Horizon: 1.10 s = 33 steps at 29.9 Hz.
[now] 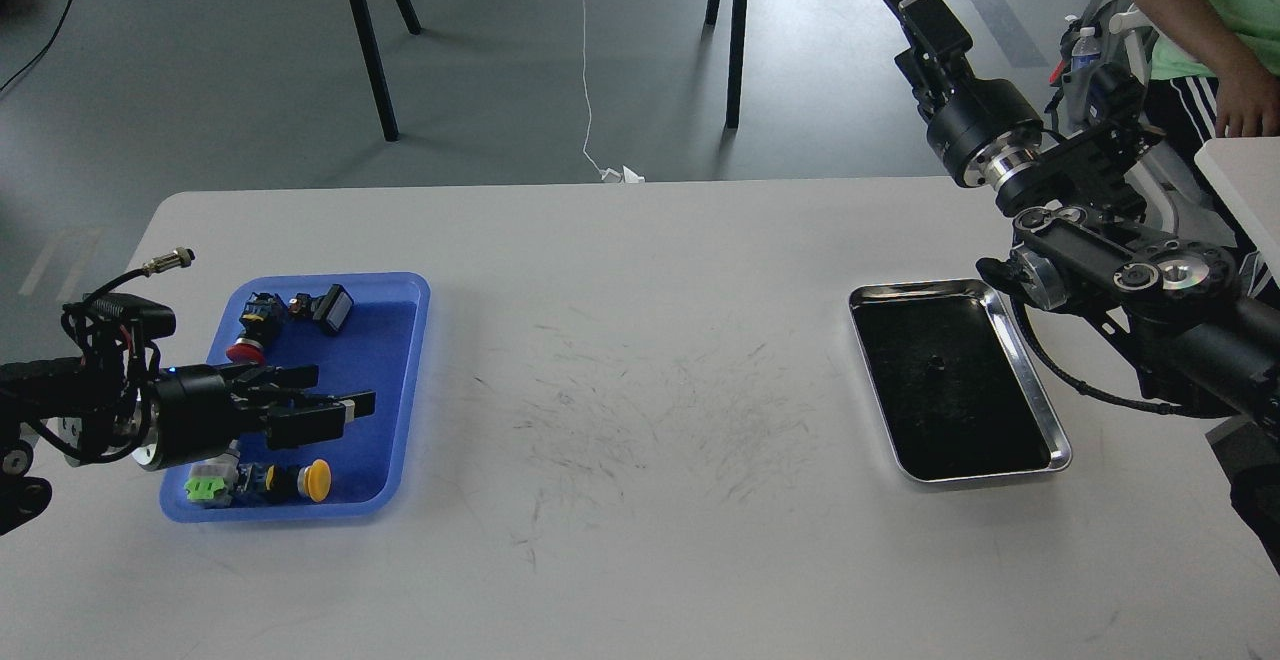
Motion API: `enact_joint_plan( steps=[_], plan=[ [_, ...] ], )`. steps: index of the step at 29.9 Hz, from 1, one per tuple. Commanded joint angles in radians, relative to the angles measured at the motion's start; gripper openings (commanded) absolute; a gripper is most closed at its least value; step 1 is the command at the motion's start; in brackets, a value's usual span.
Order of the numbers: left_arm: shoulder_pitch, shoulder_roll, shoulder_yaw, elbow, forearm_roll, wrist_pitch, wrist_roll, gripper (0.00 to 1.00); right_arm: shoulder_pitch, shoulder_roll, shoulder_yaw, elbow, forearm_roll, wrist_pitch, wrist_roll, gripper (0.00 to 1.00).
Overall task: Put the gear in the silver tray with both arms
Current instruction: 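Lower the left gripper into the blue tray toward another black gear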
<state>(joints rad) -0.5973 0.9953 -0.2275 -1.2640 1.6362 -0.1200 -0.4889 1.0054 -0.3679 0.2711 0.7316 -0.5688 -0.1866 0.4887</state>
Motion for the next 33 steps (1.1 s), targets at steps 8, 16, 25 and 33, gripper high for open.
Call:
enact_joint_plan(
  steps=[8, 16, 25, 33],
  plan=[
    [0.022, -0.084, 0.002, 0.120, 0.102, 0.074, 0.000, 0.98, 0.002, 0.020, 0.000, -0.001, -0.002, -0.004, 0.000, 0.93],
    [0.022, -0.100, 0.000, 0.170, 0.111, 0.074, 0.000, 0.96, -0.001, 0.021, 0.000, -0.001, -0.002, -0.004, 0.000, 0.93],
    [0.037, -0.098, 0.002, 0.204, 0.119, 0.076, 0.000, 0.85, -0.001, 0.021, -0.003, -0.001, -0.002, -0.004, 0.000, 0.93],
    [0.053, -0.096, 0.002, 0.198, 0.125, 0.076, 0.000, 0.80, -0.002, 0.021, -0.006, -0.001, -0.002, -0.004, 0.000, 0.93]
  ],
)
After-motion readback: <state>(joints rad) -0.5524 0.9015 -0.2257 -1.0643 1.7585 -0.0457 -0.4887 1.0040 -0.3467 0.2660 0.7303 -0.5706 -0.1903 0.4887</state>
